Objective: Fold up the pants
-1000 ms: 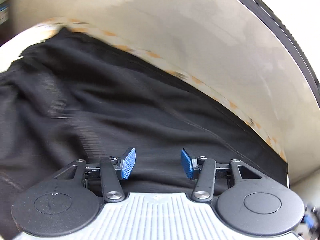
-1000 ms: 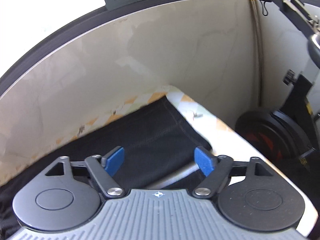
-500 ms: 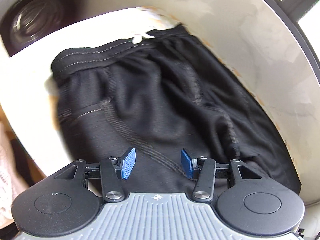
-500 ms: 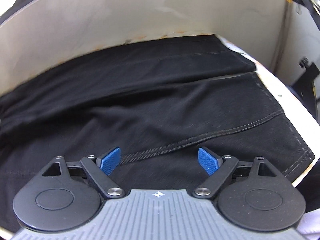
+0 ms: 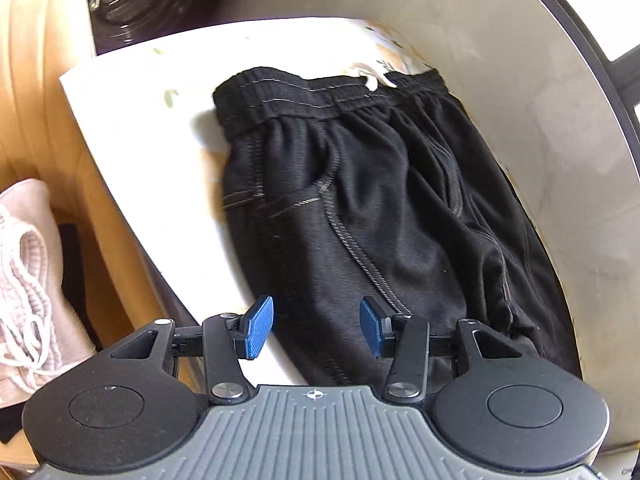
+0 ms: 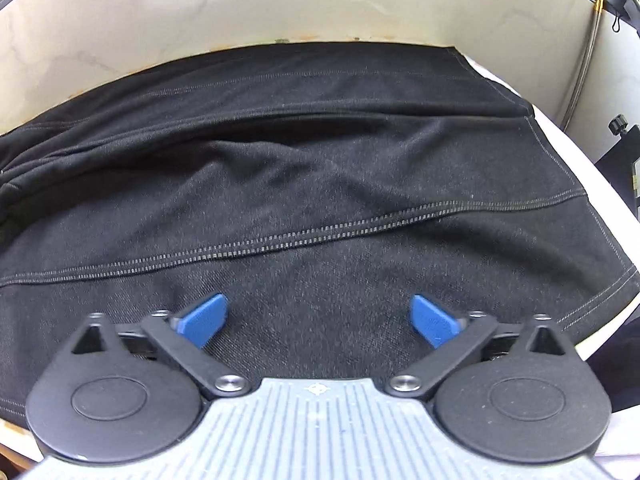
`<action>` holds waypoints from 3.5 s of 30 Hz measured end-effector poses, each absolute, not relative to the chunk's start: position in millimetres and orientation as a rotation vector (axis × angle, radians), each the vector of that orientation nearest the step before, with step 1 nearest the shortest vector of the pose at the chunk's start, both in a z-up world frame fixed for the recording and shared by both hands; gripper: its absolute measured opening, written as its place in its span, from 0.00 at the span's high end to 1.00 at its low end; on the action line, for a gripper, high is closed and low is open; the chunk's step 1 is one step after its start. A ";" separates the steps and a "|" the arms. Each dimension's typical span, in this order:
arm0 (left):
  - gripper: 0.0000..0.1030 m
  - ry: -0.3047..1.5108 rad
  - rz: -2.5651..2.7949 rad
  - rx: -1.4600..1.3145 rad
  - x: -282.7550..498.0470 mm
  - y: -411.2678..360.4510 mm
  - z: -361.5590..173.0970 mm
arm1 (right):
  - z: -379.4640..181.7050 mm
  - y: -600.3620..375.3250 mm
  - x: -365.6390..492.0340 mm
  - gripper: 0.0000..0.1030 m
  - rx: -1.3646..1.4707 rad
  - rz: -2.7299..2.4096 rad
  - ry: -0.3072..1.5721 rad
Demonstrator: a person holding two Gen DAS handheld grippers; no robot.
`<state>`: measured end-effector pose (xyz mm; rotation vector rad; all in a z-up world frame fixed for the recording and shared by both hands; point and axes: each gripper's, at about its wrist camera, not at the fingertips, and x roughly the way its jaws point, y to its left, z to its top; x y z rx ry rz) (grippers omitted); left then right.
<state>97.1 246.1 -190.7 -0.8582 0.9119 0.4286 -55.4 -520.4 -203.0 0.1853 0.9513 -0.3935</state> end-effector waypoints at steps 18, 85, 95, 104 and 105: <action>0.53 0.845 0.387 -1.056 105.4 240.3 -224.3 | -201.2 -519.4 -51.8 0.00 0.182 -0.384 0.957; 0.57 0.975 0.464 -0.601 164.2 206.7 -207.1 | -195.2 -623.3 -142.8 0.35 0.778 -0.534 0.525; 0.59 0.953 0.501 -0.805 146.6 203.7 -206.6 | -189.9 -640.8 -145.1 0.52 0.820 -0.614 0.545; 0.59 0.951 0.293 -0.892 130.1 181.8 -215.9 | -190.9 -643.8 -136.8 0.58 0.779 -0.609 0.606; 0.59 0.948 0.291 -0.873 131.8 178.7 -215.4 | -192.1 -645.0 -133.6 0.58 0.774 -0.609 0.606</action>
